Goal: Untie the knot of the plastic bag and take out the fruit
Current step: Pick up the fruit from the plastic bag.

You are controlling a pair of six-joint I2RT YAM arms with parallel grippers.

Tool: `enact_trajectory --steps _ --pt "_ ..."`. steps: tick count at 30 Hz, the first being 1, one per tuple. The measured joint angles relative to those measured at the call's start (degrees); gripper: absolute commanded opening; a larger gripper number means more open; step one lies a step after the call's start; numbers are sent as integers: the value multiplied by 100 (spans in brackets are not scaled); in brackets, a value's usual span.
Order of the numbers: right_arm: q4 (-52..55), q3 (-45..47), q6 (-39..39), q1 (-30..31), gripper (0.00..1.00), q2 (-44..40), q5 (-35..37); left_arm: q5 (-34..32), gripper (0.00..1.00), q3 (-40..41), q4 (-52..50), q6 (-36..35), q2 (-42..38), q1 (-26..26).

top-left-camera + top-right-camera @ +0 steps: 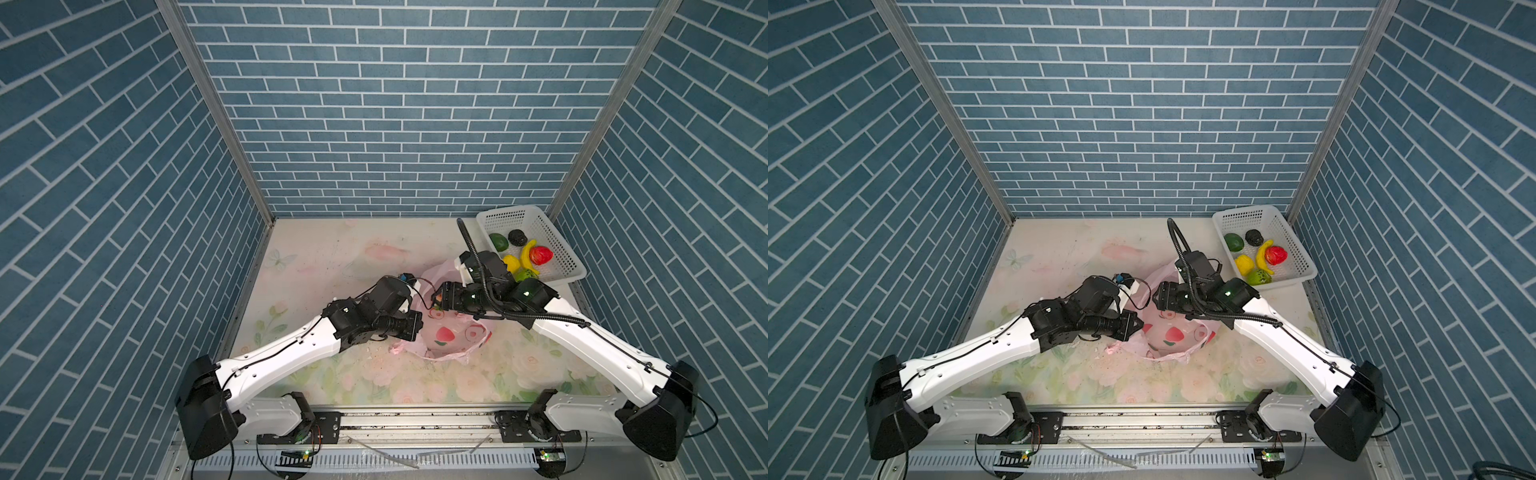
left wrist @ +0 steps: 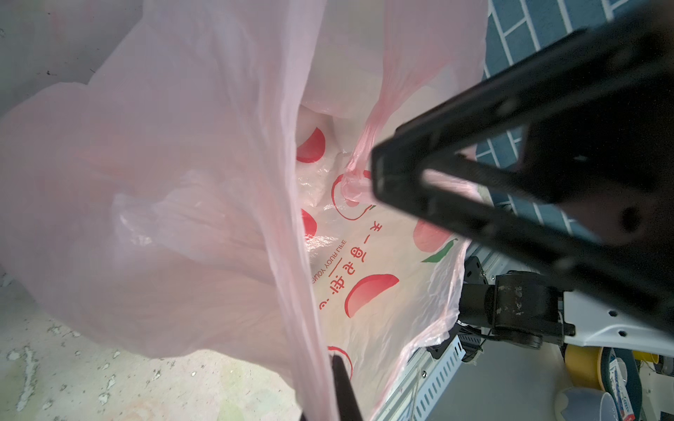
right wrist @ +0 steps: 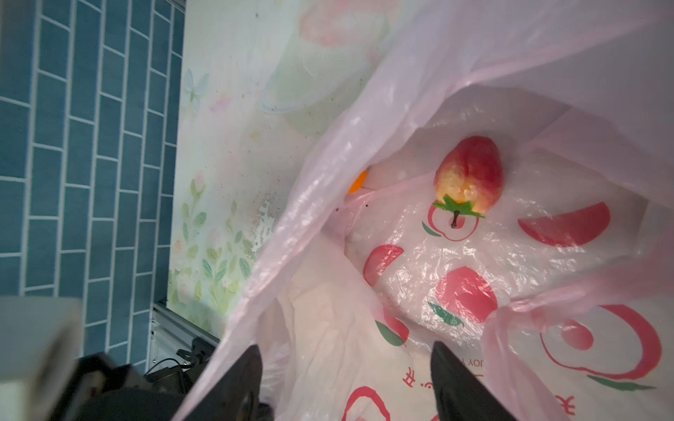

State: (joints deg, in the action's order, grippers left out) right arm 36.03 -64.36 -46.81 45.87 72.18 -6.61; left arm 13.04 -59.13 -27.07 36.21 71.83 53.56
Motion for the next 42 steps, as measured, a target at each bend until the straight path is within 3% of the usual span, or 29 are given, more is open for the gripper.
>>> enact_trajectory --steps 10,19,28,42 --pt "-184 710 -101 603 71 92 699 -111 0 -4 -2 -2 -52 0" --pt "-208 1032 -101 826 71 667 732 -192 0 -76 0 -4 -59 -2" --pt "-157 763 -90 822 72 1674 688 -229 0 -142 -4 -59 -70 -4" --pt "-957 680 -358 90 85 1862 1233 203 0 -26 125 -63 -81 2"
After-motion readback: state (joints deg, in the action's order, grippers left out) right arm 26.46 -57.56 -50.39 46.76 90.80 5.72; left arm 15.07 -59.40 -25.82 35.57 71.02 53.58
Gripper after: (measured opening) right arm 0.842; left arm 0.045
